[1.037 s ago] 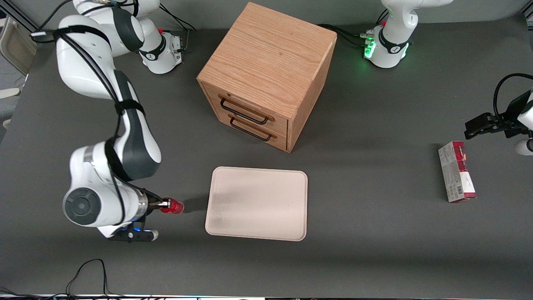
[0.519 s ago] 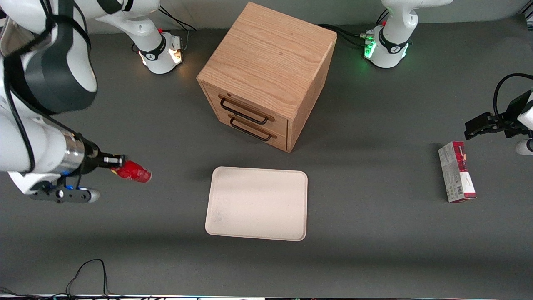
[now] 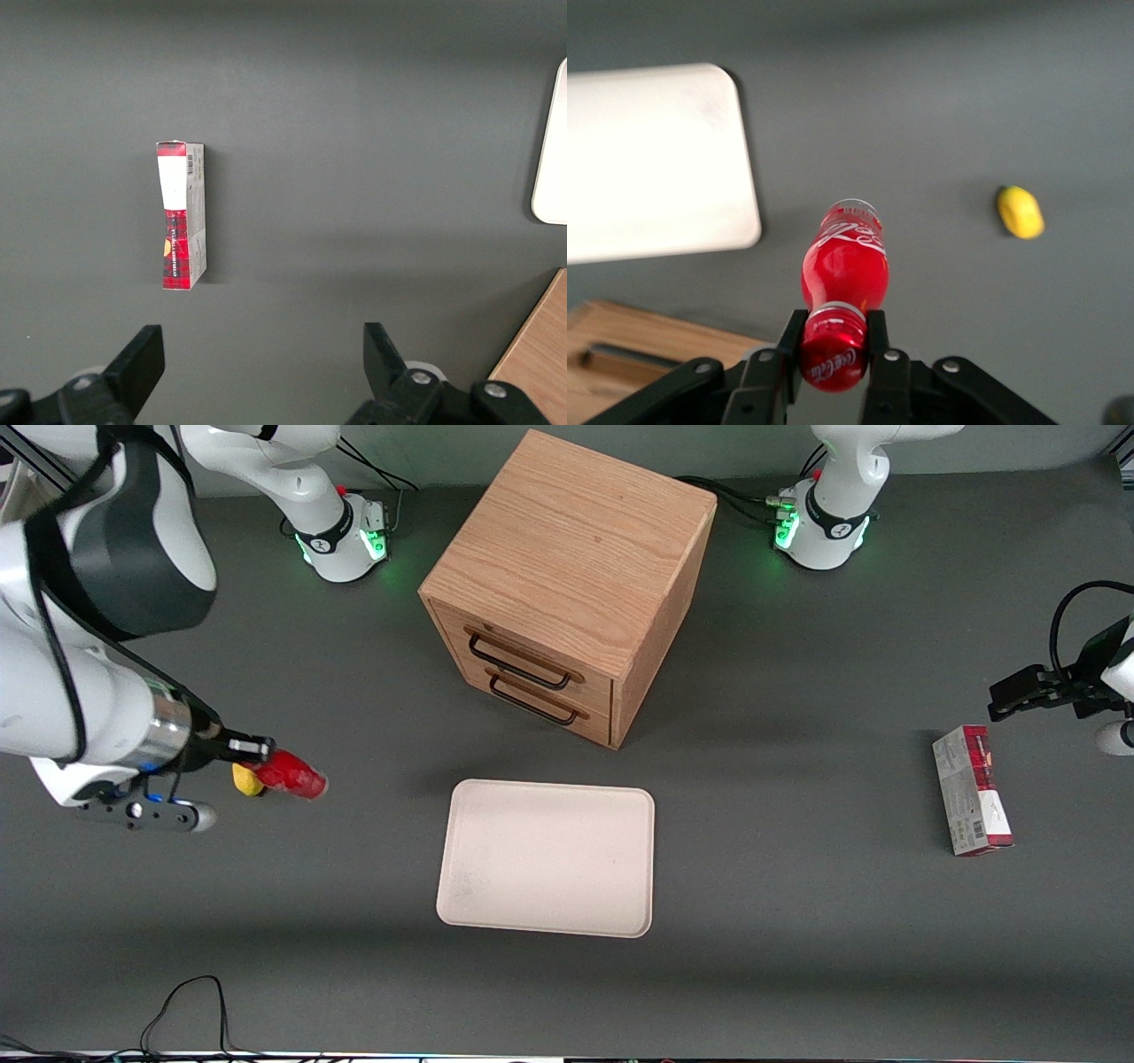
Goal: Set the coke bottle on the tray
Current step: 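Carry the held bottle over the tray's edge and lower it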
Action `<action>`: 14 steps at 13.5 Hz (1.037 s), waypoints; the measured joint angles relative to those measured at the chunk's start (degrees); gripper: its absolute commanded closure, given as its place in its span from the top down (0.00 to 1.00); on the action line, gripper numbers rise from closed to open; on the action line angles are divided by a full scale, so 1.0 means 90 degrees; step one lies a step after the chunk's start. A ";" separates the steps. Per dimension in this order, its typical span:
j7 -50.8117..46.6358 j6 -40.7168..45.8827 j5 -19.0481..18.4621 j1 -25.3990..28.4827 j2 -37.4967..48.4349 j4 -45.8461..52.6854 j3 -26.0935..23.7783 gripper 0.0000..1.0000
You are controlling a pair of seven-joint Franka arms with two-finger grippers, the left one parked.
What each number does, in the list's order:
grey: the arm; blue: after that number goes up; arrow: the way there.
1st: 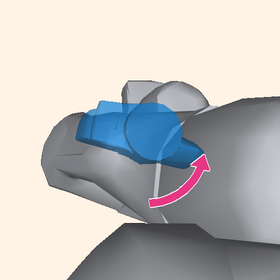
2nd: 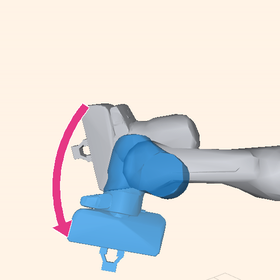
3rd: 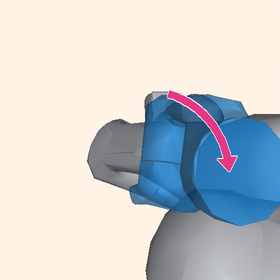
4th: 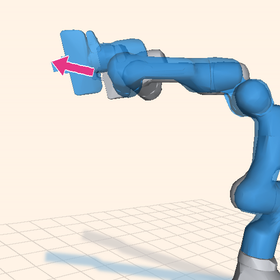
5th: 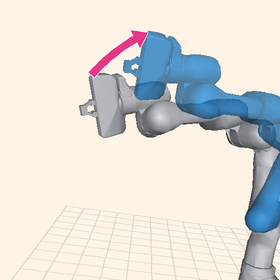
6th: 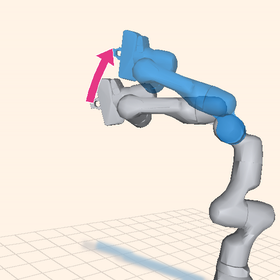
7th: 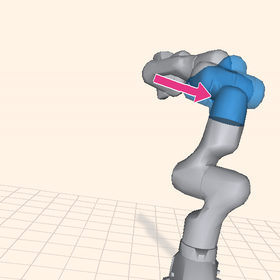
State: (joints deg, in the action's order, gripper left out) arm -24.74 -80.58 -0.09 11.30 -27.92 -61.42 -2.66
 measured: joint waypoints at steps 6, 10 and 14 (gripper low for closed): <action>-0.2074 -0.1424 -0.0001 0.0330 -0.1905 0.1224 -0.0477 0.00; -0.2808 -0.2185 -0.0002 0.0456 -0.2343 0.1315 -0.0483 0.00; -0.3323 -0.2504 -0.0332 0.0804 -0.2612 0.1329 -0.0484 0.00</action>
State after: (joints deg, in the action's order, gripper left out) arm -54.65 -103.11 -3.08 18.54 -51.43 -49.46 -7.02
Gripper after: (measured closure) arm 0.687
